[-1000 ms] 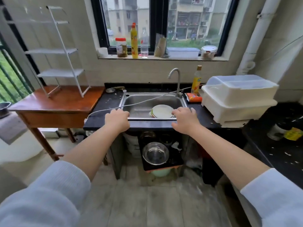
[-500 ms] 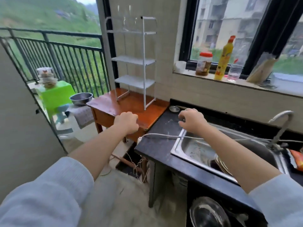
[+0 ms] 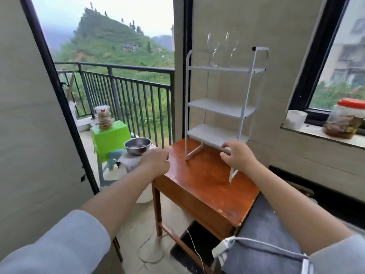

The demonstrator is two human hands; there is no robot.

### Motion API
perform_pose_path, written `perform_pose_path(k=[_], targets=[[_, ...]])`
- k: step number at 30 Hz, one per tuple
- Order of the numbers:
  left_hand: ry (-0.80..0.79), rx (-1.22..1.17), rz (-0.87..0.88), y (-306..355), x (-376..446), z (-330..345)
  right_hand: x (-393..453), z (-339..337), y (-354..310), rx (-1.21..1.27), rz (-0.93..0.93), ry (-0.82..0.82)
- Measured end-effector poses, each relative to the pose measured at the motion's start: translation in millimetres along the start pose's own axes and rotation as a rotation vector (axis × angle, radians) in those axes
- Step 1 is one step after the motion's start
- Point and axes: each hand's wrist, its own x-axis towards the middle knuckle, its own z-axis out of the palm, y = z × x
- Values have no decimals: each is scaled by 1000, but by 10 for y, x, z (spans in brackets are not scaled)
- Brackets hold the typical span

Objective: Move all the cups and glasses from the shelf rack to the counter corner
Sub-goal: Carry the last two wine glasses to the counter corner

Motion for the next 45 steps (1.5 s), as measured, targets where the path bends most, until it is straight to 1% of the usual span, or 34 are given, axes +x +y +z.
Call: perform_pose_path(k=[3,7,13,16,19,20,22,26,29,31,33,36,38,40,42,45], targets=[[30,-39,51,-263,518,-186,523,-16,-217,24,34,100],[88,-139,114,-476,1118,-459,1089,-47,-434,29,21,217],[217,-273,231,-572,1776,-754,1797,-264,-512,41,68,476],[258,-304,295,-598,2099,-837,2157,-377,-506,-2,36,597],[298,-362,342,-541,2414,-949,2510,-548,-510,-91,-10,675],[313,-373,359,-507,2529,-988,2645,-606,-503,-111,-10,682],[329,-385,384,-418,2728,-1064,2883,-715,-467,-151,31,643],[396,-376,446,-178,3201,-1298,3274,-989,-316,-182,215,581],[454,-475,499,11,3521,-1477,3507,-1145,-173,-197,341,432],[401,-546,518,171,3711,-1552,3624,-1210,-100,-197,387,360],[275,-583,502,366,3887,-1594,3712,-1249,-55,-170,401,300],[88,-668,398,661,4108,-1646,3796,-1267,6,-119,471,267],[-7,-812,340,823,4247,-1657,3832,-1263,59,-69,520,237],[-79,-1008,299,936,4356,-1641,3870,-1257,95,16,556,221],[-118,-1151,288,1023,4443,-1639,3934,-1290,163,124,609,249],[-186,-1279,274,1091,4580,-1698,4034,-1346,293,421,684,319]])
